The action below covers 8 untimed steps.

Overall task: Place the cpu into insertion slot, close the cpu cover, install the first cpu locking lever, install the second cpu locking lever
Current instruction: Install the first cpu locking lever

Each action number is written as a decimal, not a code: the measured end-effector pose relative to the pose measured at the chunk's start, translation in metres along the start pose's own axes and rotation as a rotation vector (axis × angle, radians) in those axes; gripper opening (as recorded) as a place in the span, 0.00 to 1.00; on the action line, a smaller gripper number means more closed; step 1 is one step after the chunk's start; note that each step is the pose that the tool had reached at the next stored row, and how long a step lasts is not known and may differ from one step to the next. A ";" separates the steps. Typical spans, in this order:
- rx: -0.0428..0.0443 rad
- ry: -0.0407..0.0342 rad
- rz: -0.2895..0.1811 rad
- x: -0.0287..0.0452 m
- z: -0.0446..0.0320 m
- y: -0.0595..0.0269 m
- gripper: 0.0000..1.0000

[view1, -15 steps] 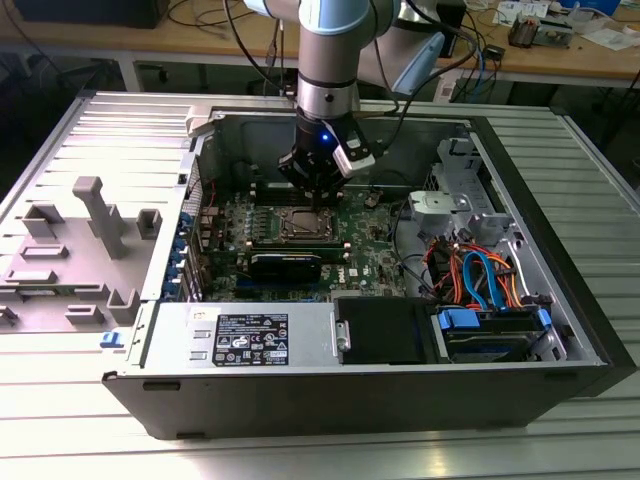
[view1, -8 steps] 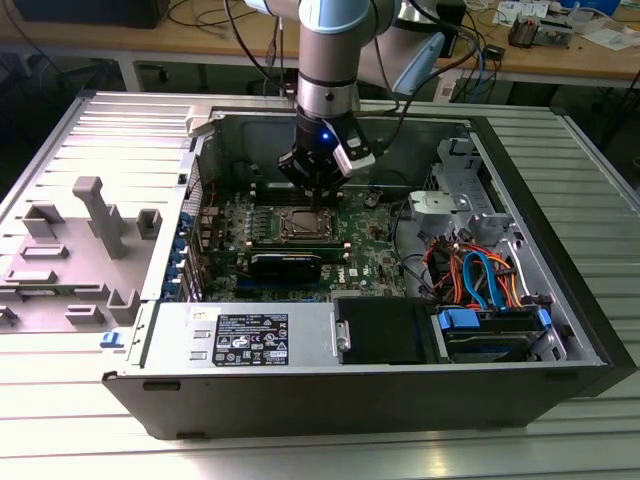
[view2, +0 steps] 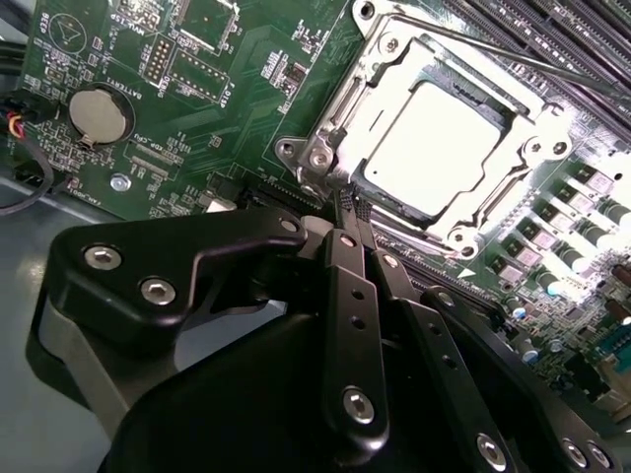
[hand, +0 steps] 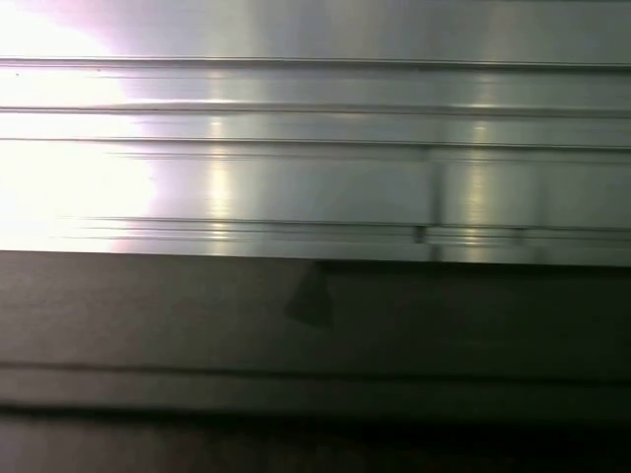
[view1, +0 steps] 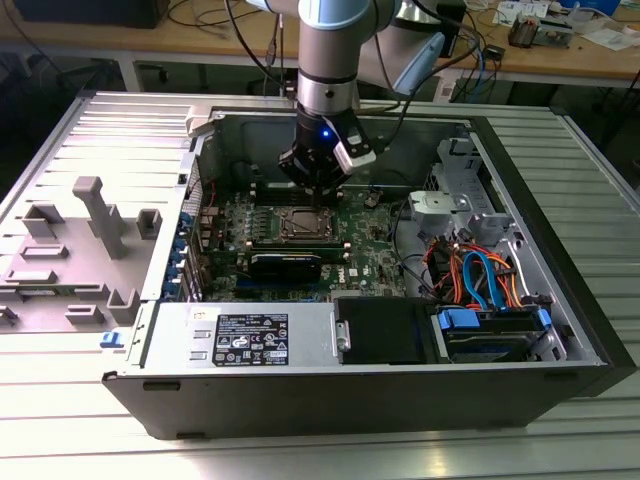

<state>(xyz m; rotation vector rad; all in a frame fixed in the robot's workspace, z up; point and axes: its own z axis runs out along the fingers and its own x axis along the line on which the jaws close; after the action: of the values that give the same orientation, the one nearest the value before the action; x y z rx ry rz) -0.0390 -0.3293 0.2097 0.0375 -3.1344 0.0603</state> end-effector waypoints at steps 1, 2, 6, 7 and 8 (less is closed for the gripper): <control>0.0002 -0.0005 0.000 0.0001 -0.0007 -0.0002 0.11; 0.0000 -0.0009 0.000 0.0001 -0.0010 -0.0003 0.11; -0.0001 -0.0021 0.000 0.0001 -0.0011 -0.0008 0.11; -0.0001 -0.0022 0.000 0.0001 -0.0011 -0.0008 0.11; 0.0000 -0.0021 0.000 0.0001 -0.0012 -0.0009 0.11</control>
<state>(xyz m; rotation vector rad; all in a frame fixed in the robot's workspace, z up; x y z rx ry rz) -0.0390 -0.3301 0.2109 0.0373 -3.1364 0.0603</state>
